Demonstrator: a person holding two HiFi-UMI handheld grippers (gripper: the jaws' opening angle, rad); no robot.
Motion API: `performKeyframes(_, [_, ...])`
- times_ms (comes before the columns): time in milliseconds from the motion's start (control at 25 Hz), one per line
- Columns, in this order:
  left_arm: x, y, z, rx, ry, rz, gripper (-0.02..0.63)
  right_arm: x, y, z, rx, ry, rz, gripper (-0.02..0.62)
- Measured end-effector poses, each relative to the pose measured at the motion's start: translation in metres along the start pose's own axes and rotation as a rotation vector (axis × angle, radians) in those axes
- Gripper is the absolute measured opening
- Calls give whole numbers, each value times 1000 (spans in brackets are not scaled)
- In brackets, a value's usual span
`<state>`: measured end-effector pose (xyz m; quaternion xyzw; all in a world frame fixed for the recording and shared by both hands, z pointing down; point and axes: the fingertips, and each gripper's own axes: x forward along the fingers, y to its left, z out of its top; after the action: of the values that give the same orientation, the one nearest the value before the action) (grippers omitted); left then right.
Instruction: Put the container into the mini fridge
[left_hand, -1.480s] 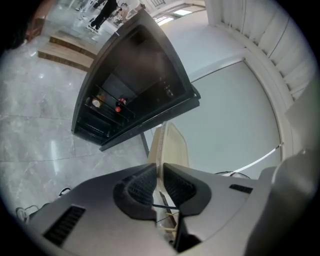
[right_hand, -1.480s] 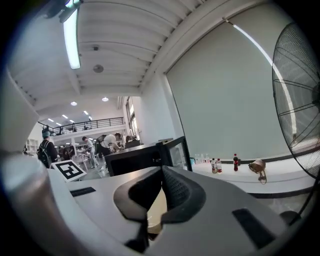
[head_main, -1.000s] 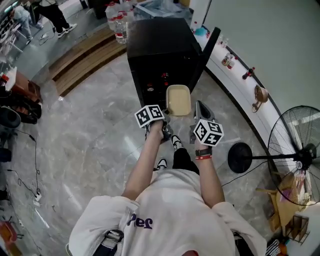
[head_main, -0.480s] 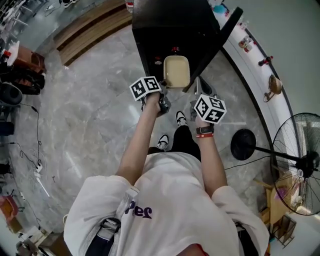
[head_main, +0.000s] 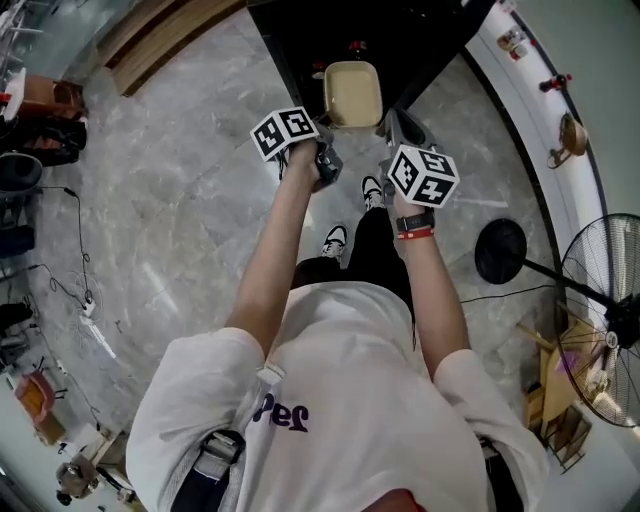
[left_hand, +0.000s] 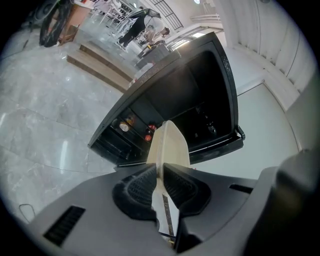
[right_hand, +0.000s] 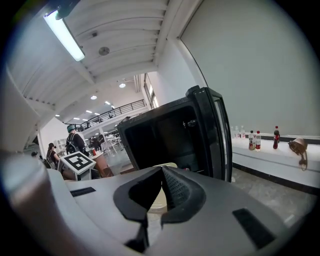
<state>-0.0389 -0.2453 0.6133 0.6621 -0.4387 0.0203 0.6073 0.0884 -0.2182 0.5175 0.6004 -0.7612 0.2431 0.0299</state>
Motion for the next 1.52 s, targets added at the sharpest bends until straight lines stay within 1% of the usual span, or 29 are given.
performKeyframes(360, [38, 12, 22, 15, -16, 2, 57, 31, -21, -18, 5, 31, -18, 14])
performKeyframes(560, [57, 17, 34, 1, -19, 10, 57, 44, -32, -25, 7, 52, -22, 14])
performKeyframes(800, [79, 21, 47, -2, -30, 24, 57, 57, -38, -30, -16, 71, -10, 14])
performKeyframes(1000, [89, 25, 57, -29, -49, 16, 57, 66, -39, -34, -12, 82, 9, 14])
performKeyframes(1240, [106, 25, 69, -45, -67, 12, 57, 79, -55, -33, 13, 78, -4, 14])
performKeyframes(1400, [117, 26, 80, -37, -79, 15, 57, 85, -62, -36, 26, 82, 2, 14])
performKeyframes(1520, [126, 19, 83, -9, -83, 8, 57, 82, -71, -41, 38, 97, 4, 14])
